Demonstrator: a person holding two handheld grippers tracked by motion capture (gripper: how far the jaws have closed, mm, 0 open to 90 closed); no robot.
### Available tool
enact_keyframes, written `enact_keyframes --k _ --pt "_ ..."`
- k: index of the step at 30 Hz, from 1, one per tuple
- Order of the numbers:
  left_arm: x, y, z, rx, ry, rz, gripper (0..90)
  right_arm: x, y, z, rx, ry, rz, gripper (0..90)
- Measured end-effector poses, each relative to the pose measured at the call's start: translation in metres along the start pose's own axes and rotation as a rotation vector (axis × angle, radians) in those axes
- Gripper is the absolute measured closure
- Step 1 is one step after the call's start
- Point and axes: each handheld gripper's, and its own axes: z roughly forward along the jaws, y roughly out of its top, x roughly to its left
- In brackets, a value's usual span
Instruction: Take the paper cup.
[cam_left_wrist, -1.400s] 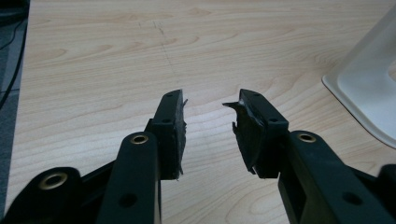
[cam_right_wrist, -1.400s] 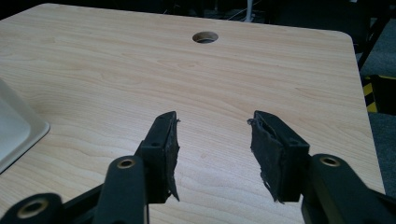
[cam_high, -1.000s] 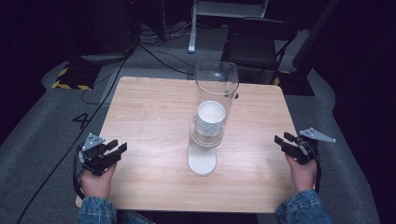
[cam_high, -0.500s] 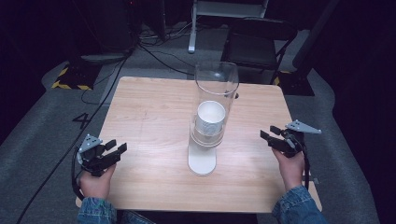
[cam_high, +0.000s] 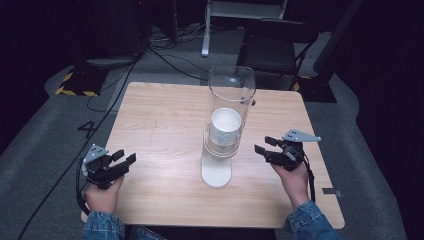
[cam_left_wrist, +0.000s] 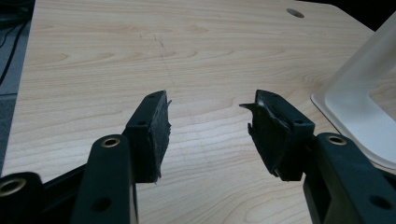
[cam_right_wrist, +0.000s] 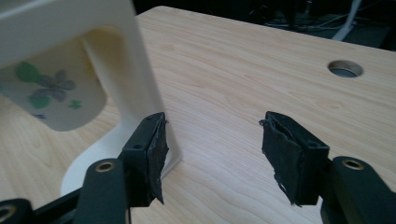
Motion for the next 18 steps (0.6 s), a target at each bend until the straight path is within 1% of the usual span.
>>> enact_keyframes --k 1,4,5,8,10,12,13,14,15,18 --pt "0.000 0.000 0.000 0.000 0.000 0.000 46.8 0.004 0.001 0.001 -0.001 0.006 -0.011 40.1" --pt "-0.001 -0.001 0.000 0.004 -0.002 -0.001 46.5 0.015 0.002 0.006 0.007 0.045 -0.033 38.9" --pt "-0.001 -0.001 0.000 0.010 -0.001 -0.001 46.5 0.018 0.002 0.008 0.010 0.061 -0.038 38.4" --pt "-0.001 -0.002 0.000 0.007 -0.006 0.002 46.0 0.026 0.003 0.015 0.013 0.111 -0.048 34.6" --pt "0.001 -0.003 0.000 0.010 -0.033 -0.001 42.6 0.030 0.002 0.021 0.013 0.161 -0.058 31.3" --pt "0.000 -0.005 0.000 0.004 -0.042 0.000 41.3 0.036 0.002 0.026 0.019 0.193 -0.085 30.1" --pt "0.000 -0.005 -0.001 0.009 -0.050 0.006 41.1 0.039 0.002 0.028 0.018 0.206 -0.096 29.4" --pt "0.000 -0.005 -0.001 0.009 -0.050 0.006 40.6 0.039 0.002 0.028 0.018 0.206 -0.096 29.4" --pt "0.000 -0.006 -0.001 0.006 -0.051 0.011 40.3 0.044 0.003 0.031 0.006 0.233 -0.111 29.0" --pt "-0.001 -0.008 -0.004 0.008 -0.058 0.016 39.3 0.050 0.004 0.036 -0.013 0.265 -0.128 26.5"
